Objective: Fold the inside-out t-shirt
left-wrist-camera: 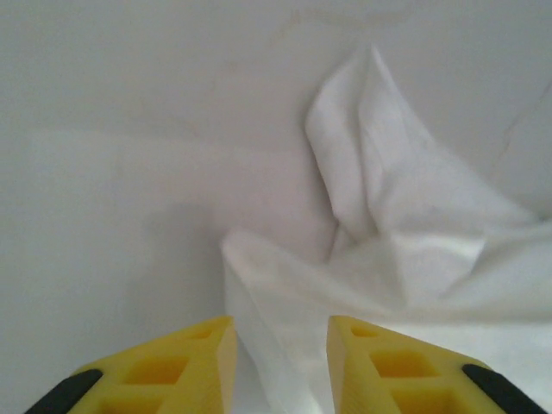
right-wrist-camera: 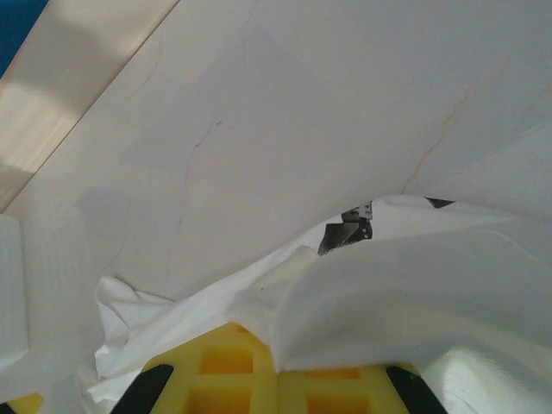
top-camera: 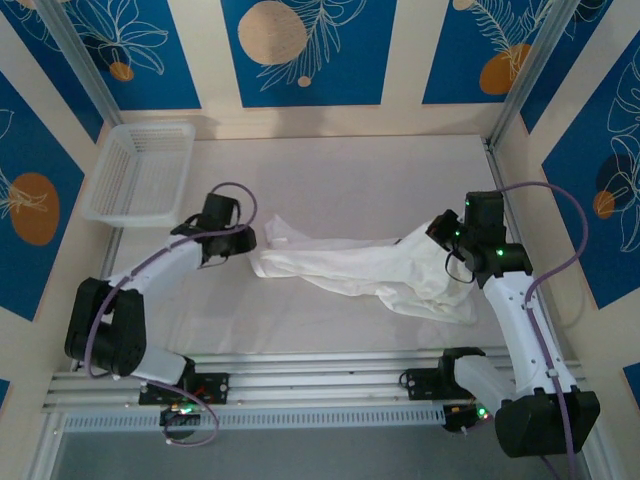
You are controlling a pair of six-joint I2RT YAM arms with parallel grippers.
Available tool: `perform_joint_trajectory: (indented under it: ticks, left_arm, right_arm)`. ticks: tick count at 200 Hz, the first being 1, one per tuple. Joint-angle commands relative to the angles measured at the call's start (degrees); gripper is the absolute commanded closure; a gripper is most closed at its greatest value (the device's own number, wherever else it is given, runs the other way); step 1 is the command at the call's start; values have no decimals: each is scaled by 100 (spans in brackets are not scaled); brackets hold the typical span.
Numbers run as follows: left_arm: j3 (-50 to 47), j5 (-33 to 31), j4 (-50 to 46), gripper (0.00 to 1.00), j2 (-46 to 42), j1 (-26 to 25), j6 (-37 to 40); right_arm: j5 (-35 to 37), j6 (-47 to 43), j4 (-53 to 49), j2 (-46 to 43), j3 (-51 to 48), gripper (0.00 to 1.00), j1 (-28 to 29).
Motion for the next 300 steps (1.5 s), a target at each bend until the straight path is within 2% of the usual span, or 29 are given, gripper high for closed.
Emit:
perform_joint_trajectory:
  ticks: [1, 30, 56, 78, 98, 129, 149, 190, 232, 271, 300]
  left_arm:
    - [211, -1052, -956, 70, 304, -416, -142]
    - [491, -1635, -1159, 76, 832, -469, -334]
    - [519, -1781, -983, 71, 924, -460, -320]
    - [498, -1259, -561, 63, 938, -443, -162]
    - [448, -560, -188, 61, 969, -435, -255]
    - [497, -563, -200, 62, 1189, -417, -530]
    - [505, -703, -282, 65, 1321, -390, -605]
    - [405, -982, -419, 85, 1196, -286, -685]
    - [317, -1112, -394, 100, 965, -170, -651]
    - [253, -374, 28, 100, 591, 35, -587]
    - [818, 512, 299, 100, -534, 403, -526]
  right_arm:
    - [-149, 80, -21, -39, 122, 100, 103]
    - [-106, 91, -113, -68, 128, 100, 204]
    - [-71, 64, -195, -171, 122, 100, 239]
    - [-61, 61, -218, -222, 82, 100, 257]
    - [-69, 86, -218, -212, 55, 100, 279]
    - [-44, 119, -230, -229, 10, 100, 305]
    - [-26, 90, -255, -240, 5, 100, 316]
    - [-9, 96, -250, -232, -4, 100, 342]
    - [1, 126, -244, -214, 12, 100, 386]
    - [-4, 179, -377, -256, 356, 100, 413]
    - [-96, 69, -295, -85, 1547, 100, 426]
